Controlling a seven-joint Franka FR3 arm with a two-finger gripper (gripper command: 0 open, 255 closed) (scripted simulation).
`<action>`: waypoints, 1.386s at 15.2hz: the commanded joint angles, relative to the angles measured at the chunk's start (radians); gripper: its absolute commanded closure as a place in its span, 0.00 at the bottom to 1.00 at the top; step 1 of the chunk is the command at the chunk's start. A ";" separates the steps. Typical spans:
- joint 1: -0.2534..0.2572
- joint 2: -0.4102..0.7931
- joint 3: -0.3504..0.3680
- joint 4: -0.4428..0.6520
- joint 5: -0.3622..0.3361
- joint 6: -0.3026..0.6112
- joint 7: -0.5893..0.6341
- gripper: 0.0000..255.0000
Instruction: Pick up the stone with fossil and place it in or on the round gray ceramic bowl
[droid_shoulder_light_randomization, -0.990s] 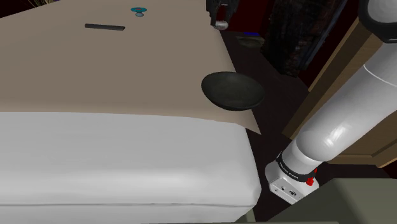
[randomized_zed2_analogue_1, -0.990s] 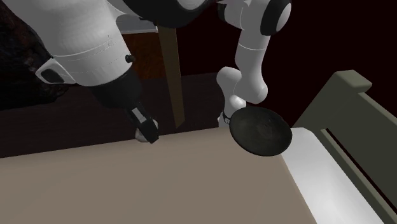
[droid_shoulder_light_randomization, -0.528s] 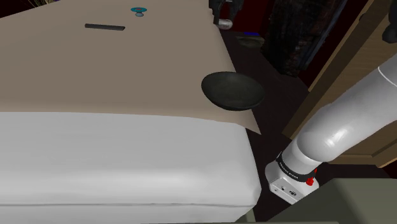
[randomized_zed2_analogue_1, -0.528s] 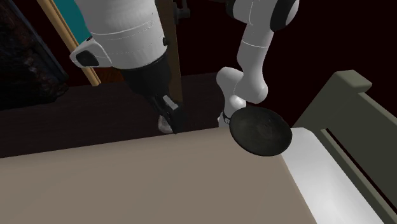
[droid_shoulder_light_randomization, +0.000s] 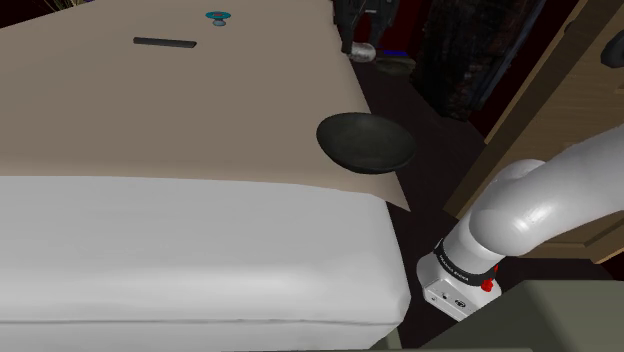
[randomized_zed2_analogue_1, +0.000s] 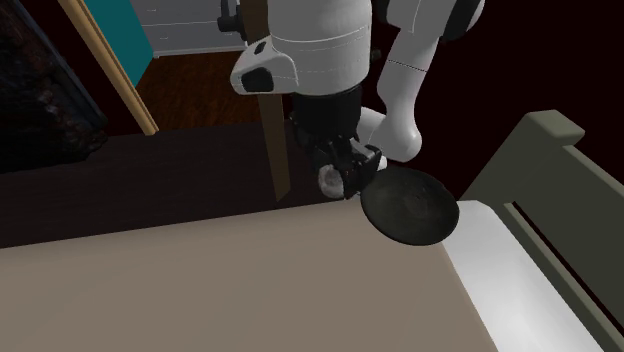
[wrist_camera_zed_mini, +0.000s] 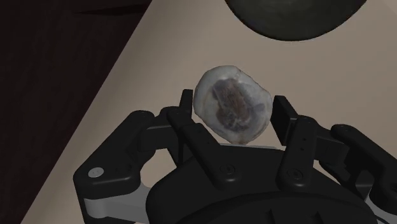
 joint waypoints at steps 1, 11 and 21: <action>0.011 -0.051 0.021 -0.039 0.017 -0.009 0.033 1.00; 0.072 -0.255 0.143 -0.155 0.132 -0.062 0.214 1.00; 0.079 -0.318 0.156 -0.335 0.145 0.055 0.190 1.00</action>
